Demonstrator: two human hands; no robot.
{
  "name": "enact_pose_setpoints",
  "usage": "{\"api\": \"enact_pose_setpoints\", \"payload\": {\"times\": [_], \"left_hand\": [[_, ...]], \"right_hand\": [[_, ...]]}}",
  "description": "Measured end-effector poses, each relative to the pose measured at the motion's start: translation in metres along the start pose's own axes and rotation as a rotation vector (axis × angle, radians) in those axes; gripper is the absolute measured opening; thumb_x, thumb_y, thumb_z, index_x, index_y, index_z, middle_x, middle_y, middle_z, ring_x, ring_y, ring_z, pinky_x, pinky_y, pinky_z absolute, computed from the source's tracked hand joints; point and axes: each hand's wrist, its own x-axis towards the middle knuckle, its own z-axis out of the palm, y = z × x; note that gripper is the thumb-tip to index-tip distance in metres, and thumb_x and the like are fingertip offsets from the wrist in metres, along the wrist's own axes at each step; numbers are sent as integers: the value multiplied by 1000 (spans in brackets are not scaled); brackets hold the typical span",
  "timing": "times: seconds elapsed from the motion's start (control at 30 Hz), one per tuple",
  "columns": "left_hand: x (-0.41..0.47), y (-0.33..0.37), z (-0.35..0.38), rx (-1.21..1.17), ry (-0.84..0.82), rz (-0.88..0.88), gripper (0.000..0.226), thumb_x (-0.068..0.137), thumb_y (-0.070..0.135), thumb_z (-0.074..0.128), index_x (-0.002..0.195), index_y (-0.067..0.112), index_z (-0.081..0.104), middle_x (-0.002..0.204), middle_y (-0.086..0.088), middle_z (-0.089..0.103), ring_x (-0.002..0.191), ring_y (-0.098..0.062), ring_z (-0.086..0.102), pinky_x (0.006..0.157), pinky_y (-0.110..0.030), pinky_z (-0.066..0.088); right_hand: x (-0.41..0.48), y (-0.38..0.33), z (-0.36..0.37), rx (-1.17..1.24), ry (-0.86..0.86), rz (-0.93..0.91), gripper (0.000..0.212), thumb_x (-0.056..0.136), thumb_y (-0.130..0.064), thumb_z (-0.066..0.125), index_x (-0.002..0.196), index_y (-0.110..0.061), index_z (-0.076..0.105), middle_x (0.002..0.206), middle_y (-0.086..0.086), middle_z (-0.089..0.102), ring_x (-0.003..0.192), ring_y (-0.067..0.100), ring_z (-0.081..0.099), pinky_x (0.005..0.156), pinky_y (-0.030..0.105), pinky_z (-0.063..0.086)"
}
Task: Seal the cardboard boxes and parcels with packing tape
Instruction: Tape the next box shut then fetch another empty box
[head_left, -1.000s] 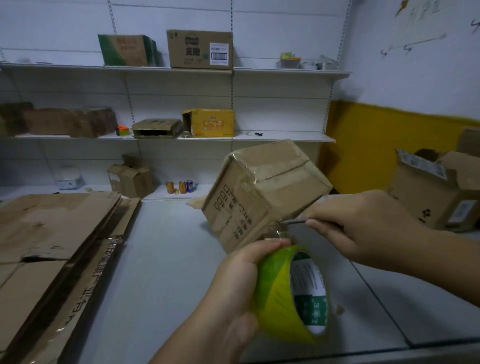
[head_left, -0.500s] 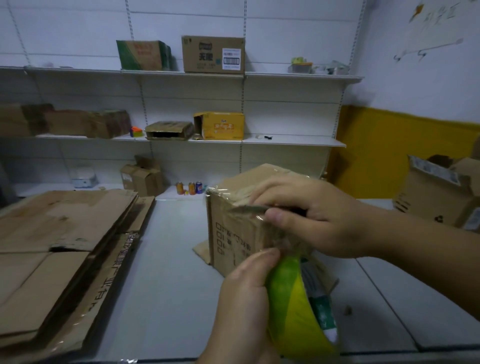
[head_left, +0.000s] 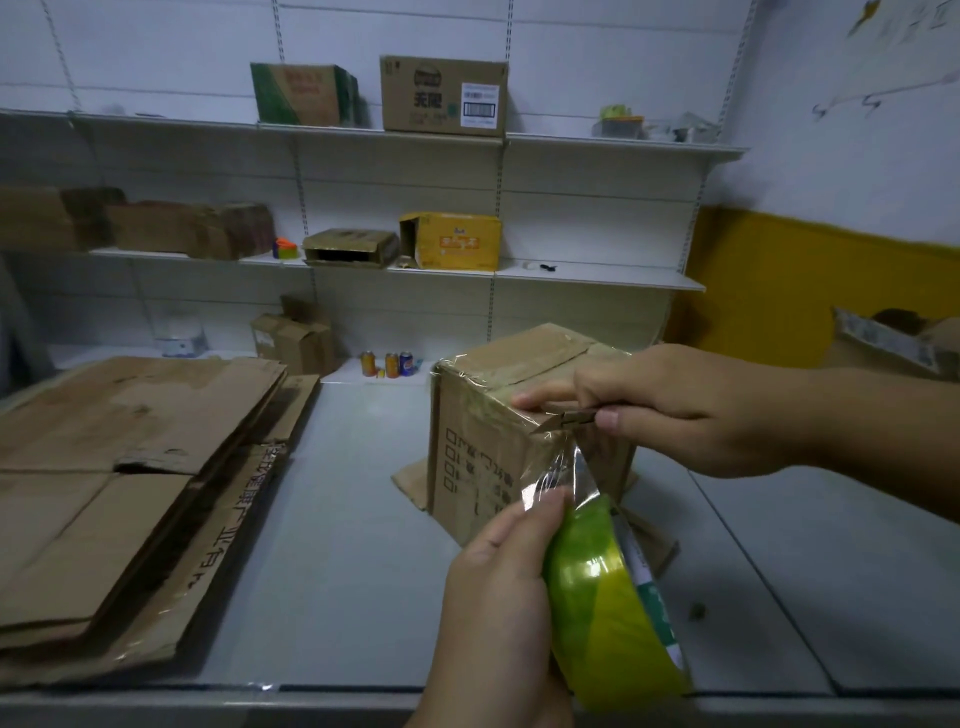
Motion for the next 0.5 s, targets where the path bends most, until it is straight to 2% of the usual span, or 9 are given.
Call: {"api": "enact_pose_setpoints", "payload": {"times": [0.03,0.07,0.13,0.2,0.27,0.37,0.43,0.5], "left_hand": [[-1,2,1,-9,2,5,12,80,15,67,77,10,78,77,-16,73,67,-29,70,53,-30,55],[-2,2,1,-14,6,20,13,80,15,66,78,9,77,74,-15,73,63,-26,70,49,-28,54],[-5,4,1,-21,10,46,14,82,13,64,78,7,76,66,-10,72,51,-18,67,41,-23,51],[-6,4,1,-16,3,62,15,82,11,63,75,7,76,60,-8,70,44,-15,64,37,-21,48],[-2,1,0,-18,2,45,18,79,13,66,65,9,77,60,-10,70,44,-17,64,38,-22,48],[6,-8,-7,-3,-22,23,11,70,20,69,63,20,77,73,-12,73,59,-22,69,50,-27,54],[11,-13,-13,47,-80,41,16,78,23,66,68,24,78,80,-8,74,73,-20,71,60,-26,55],[18,-18,-19,67,-92,47,22,84,23,63,68,22,78,79,-3,75,73,-13,71,58,-20,54]], "right_hand": [[1,-1,0,-30,9,-45,37,96,-31,39,95,-68,41,82,-41,48,76,-14,48,66,9,37],[3,-2,0,-56,9,-89,35,95,-30,40,98,-65,38,83,-44,46,76,-19,46,69,5,36],[3,2,2,-120,25,-148,24,94,-25,44,106,-42,33,92,-55,39,79,-29,41,69,-4,30],[1,11,6,-130,13,-161,7,93,-24,46,95,-28,42,100,-60,33,77,-28,40,68,-5,30],[-1,19,10,-120,35,-148,17,93,-28,46,77,-27,46,109,-60,32,72,-20,43,65,0,33],[1,26,18,-50,51,-135,22,94,-29,48,72,-27,45,128,-44,38,87,-15,52,73,2,33],[4,29,23,-56,76,-151,24,94,-27,49,71,-20,50,135,-25,44,98,-1,59,79,2,32],[4,32,28,-97,103,-173,23,94,-26,49,73,-16,53,135,-16,49,91,3,59,78,3,32]]}}
